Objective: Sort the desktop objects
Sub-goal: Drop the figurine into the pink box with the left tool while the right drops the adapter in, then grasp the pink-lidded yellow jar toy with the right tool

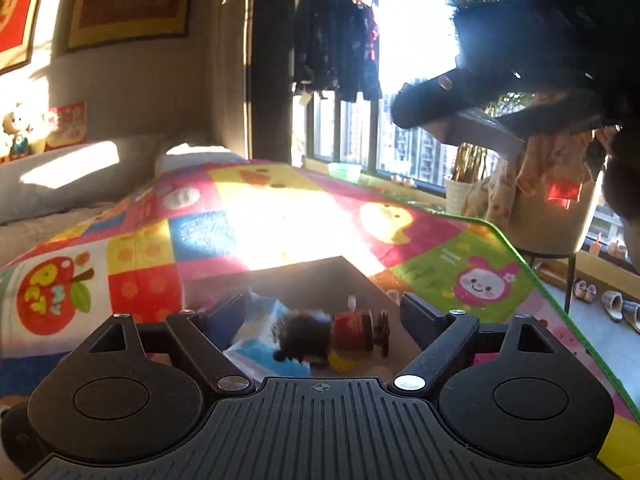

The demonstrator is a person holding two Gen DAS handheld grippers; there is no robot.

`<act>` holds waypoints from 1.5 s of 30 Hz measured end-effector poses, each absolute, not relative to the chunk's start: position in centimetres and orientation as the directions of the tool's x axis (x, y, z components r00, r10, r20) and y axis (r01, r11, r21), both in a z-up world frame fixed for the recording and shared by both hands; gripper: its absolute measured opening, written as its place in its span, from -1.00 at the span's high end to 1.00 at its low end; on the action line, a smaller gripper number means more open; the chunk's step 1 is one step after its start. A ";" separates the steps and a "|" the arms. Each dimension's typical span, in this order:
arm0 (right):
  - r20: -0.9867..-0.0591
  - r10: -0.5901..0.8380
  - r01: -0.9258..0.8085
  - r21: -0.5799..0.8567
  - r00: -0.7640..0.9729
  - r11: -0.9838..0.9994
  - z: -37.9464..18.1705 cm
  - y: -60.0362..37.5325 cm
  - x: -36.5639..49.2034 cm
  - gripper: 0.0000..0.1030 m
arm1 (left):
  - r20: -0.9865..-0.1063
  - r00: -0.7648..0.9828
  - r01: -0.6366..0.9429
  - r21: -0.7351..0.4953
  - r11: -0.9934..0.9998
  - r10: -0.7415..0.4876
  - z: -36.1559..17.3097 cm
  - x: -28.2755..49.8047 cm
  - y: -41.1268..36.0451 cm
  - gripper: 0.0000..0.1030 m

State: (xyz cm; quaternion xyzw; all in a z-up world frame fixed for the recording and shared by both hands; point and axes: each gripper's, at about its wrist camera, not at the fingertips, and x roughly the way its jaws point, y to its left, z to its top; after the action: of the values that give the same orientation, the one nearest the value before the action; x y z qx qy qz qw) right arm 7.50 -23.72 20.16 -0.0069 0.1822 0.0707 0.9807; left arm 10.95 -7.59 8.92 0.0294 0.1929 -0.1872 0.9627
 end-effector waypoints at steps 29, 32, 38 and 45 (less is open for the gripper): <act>-0.687 0.424 -0.378 0.228 0.591 0.897 12.4 -5.9 21.3 -0.94 | -0.516 0.856 -0.133 -0.237 0.962 -0.009 1.1 1.0 11.9 -0.97; -0.733 0.418 -0.407 0.209 0.536 0.889 10.1 -0.4 23.7 -0.94 | -0.507 0.862 -0.135 -0.266 0.955 -0.019 1.0 0.9 12.3 -0.97; -0.817 0.291 -0.432 0.058 0.497 0.900 4.7 5.8 26.1 -0.56 | -0.497 0.867 -0.145 -0.296 0.944 -0.022 0.9 0.7 12.7 -0.97; -0.780 0.310 -0.429 0.060 0.543 0.901 6.7 3.2 23.5 -0.01 | -0.509 0.860 -0.161 -0.329 0.931 -0.031 0.7 0.9 13.3 -0.97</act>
State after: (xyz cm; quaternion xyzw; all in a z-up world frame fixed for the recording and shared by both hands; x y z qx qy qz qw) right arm 23.50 3.24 6.68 -0.0694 0.4290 0.2112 0.8755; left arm 0.87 13.28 0.74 -0.1831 0.2624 0.0344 0.9468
